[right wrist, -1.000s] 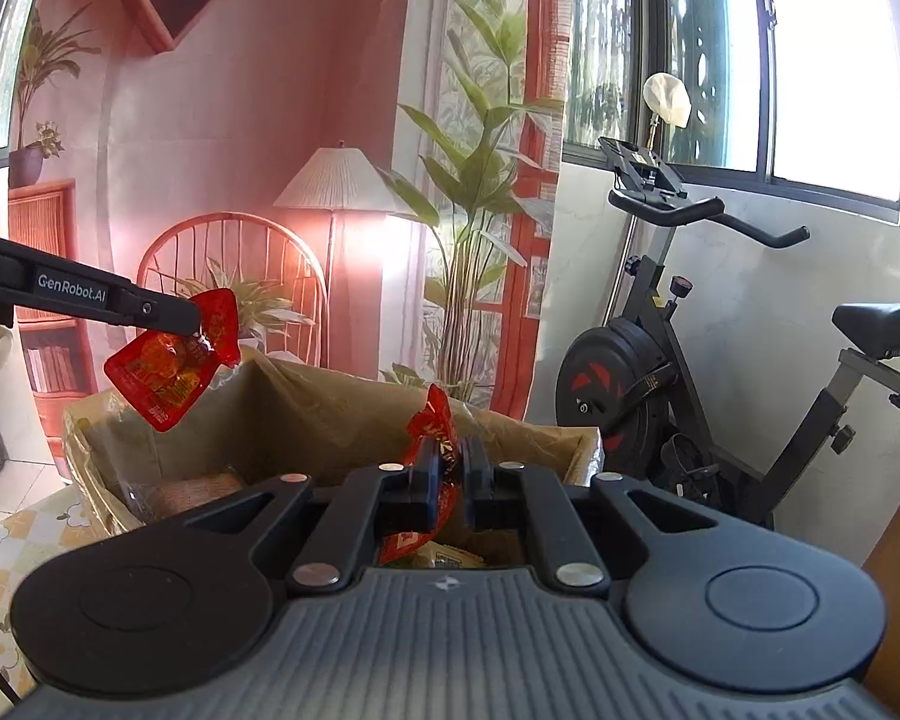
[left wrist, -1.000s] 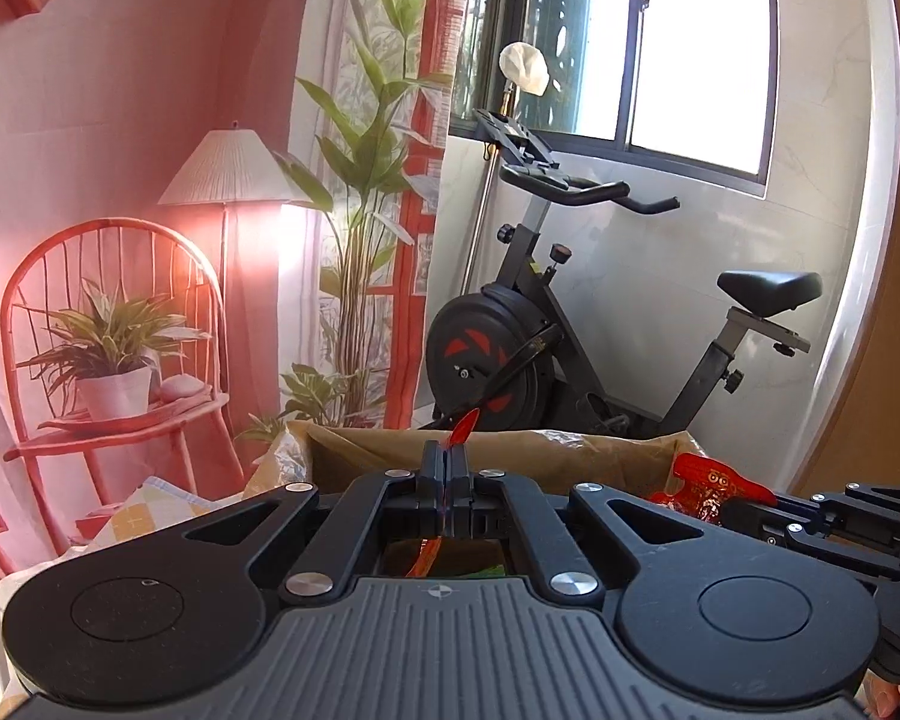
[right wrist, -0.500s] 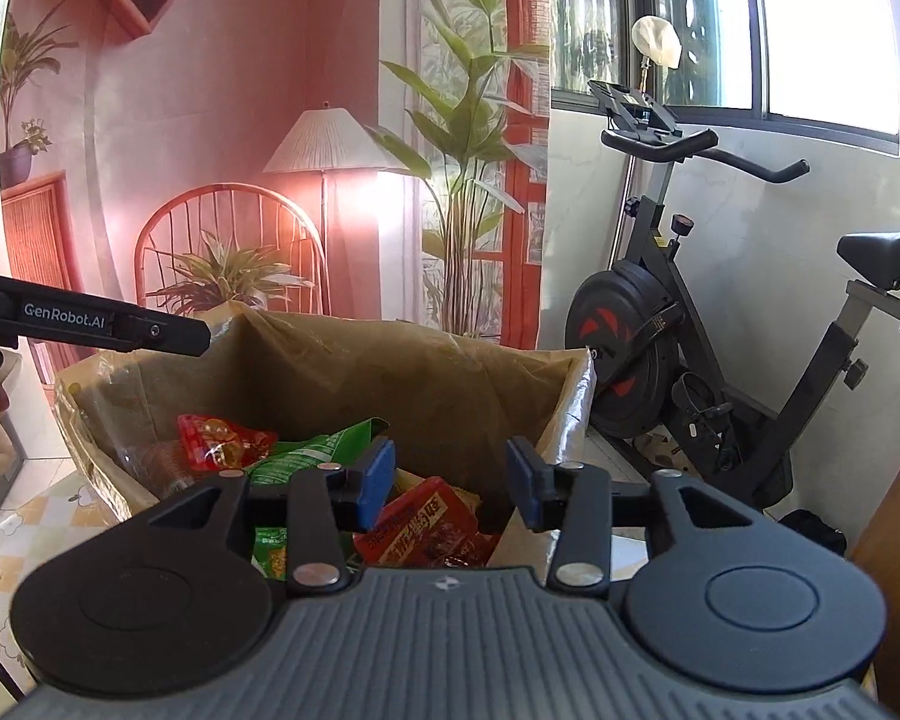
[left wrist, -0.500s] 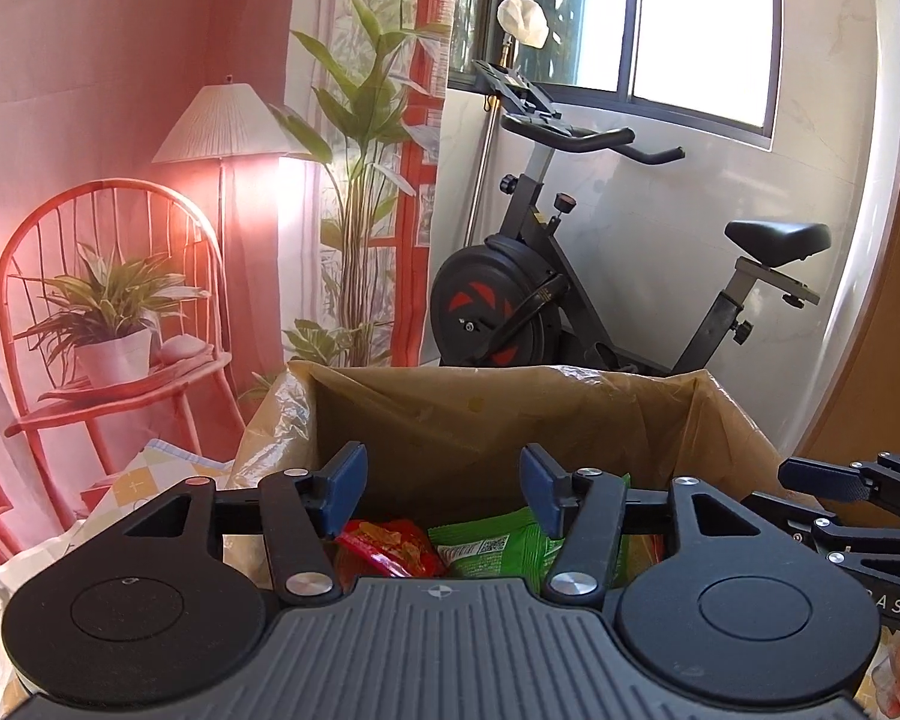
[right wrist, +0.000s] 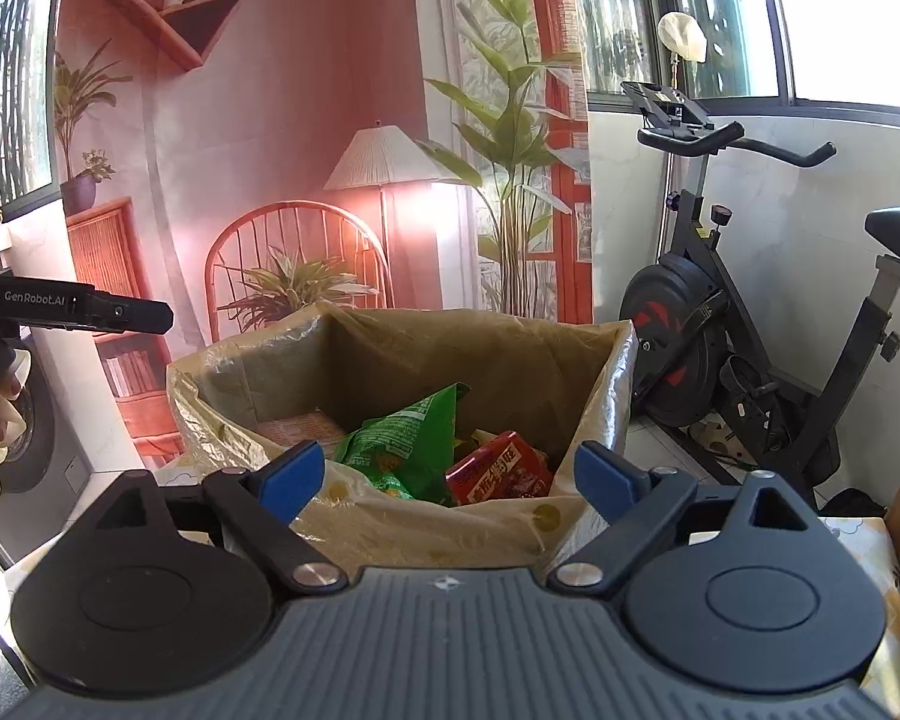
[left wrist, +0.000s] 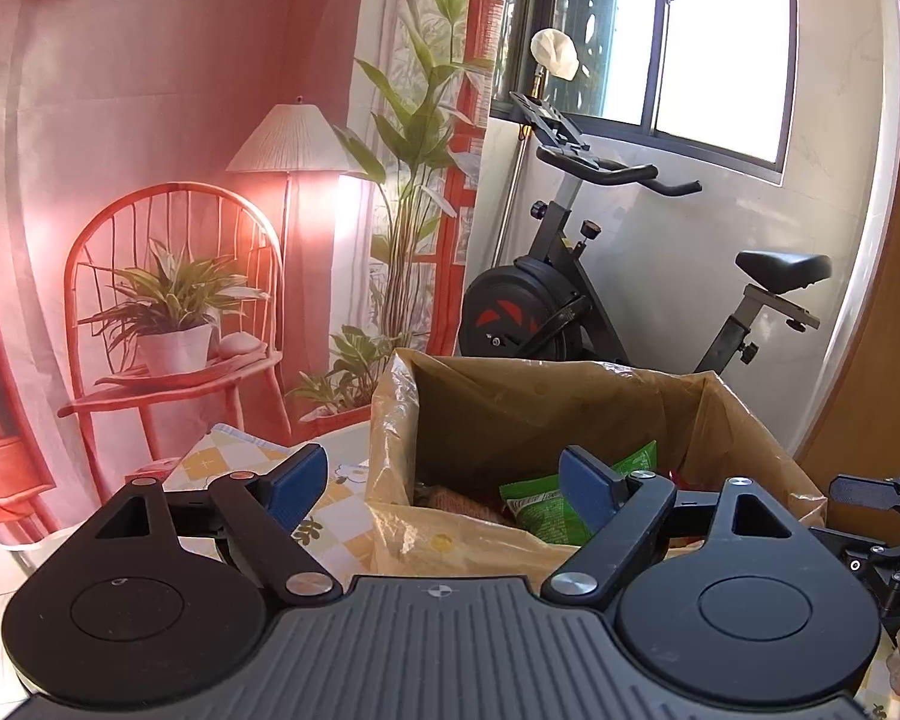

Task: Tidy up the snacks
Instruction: 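Move both open tools back from the box to the table snacks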

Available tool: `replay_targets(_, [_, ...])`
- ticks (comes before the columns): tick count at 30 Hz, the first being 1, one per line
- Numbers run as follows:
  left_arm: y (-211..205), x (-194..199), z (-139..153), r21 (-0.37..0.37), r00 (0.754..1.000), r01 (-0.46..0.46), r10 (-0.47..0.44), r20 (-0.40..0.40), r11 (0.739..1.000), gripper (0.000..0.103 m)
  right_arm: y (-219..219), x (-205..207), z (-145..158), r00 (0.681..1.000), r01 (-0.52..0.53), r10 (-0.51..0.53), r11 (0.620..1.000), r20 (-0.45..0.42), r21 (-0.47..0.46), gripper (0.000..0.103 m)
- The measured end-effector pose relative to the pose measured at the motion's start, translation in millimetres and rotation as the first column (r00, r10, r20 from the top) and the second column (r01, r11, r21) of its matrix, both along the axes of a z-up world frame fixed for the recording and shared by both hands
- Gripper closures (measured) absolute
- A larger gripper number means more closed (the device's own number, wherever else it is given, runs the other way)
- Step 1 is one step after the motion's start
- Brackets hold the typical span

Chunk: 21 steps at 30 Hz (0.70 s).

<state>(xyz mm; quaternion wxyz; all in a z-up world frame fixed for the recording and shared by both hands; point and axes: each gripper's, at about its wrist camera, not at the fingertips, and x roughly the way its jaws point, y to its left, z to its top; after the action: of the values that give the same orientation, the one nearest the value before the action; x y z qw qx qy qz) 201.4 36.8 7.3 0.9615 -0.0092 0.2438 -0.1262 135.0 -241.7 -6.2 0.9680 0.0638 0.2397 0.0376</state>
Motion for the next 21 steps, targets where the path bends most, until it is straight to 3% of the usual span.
replay_targets(9, [28.1,-33.4,-36.5,-0.008,0.997,-0.064,0.063,-0.054,0.998,0.017,3.2,-36.5,-22.2,1.000,0.009,-0.008,0.999,-0.023,0.052,0.009])
replay_targets(21, [53.5,-50.1,-79.1,0.006,0.980,-0.116,0.115,-0.161,0.993,0.017,6.0,-55.6,-75.2,0.990,0.051,-0.034,0.992,-0.138,0.120,0.009])
